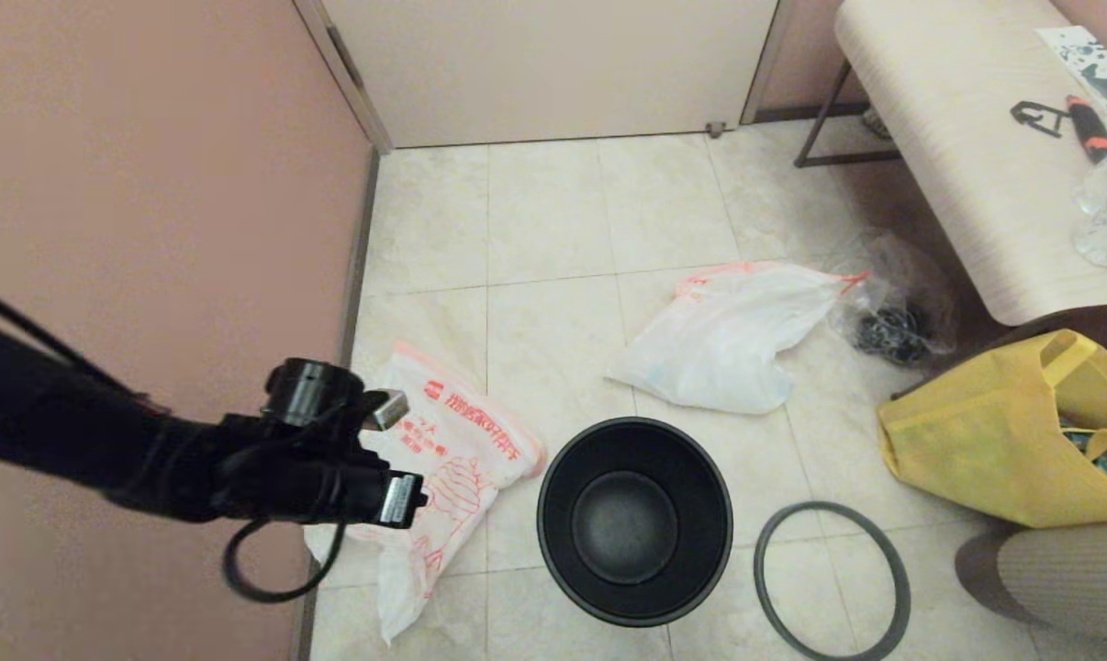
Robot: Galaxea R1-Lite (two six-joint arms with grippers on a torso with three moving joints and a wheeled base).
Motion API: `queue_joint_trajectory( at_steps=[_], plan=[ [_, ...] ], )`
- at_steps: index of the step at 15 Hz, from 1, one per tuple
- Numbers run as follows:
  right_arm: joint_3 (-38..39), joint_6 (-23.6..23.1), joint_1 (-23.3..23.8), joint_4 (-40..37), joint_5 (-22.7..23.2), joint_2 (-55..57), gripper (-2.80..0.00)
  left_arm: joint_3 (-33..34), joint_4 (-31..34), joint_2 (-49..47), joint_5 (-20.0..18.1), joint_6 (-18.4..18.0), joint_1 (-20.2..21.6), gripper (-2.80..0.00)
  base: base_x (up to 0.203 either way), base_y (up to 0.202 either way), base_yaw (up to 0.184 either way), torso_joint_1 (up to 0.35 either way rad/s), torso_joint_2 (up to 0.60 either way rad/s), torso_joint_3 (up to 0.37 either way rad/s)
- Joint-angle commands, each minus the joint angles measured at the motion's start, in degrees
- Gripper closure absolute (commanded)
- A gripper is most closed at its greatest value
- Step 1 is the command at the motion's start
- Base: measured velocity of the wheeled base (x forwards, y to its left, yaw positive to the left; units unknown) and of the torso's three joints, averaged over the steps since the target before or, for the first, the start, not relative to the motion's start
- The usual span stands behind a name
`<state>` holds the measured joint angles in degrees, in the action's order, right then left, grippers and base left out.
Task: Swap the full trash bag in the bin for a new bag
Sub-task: Pick up a new trash bag
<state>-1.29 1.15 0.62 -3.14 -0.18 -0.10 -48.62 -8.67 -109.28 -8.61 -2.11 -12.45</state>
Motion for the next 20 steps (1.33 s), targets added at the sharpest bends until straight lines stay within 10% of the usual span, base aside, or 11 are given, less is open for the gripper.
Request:
queue_joint_trajectory(
  at_steps=[1,3,7,8,20],
  plan=[
    [0.0,0.0,0.0,0.0,0.0,0.0,0.00,-8.5,-0.3,-17.0,7.8,0.4,-2.3,0.00,0.000,0.000,0.000,0.000,0.00,0.000],
    [0.0,0.0,0.0,0.0,0.0,0.0,0.00,-18.4,-0.6,-26.9,18.2,0.6,-4.4,0.00,0.000,0.000,0.000,0.000,0.00,0.000],
    [0.0,0.0,0.0,0.0,0.0,0.1,0.00,-35.6,0.2,-38.6,26.6,0.5,-6.3,0.00,0.000,0.000,0.000,0.000,0.00,0.000],
    [0.1,0.0,0.0,0.0,0.0,0.0,0.00,-37.9,1.5,-39.7,27.4,-0.4,-6.4,-2.80,0.000,0.000,0.000,0.000,0.00,0.000],
    [0.1,0.0,0.0,0.0,0.0,0.0,0.00,-55.0,2.8,-51.2,31.5,-5.9,-6.9,-2.80,0.000,0.000,0.000,0.000,0.00,0.000]
  ],
)
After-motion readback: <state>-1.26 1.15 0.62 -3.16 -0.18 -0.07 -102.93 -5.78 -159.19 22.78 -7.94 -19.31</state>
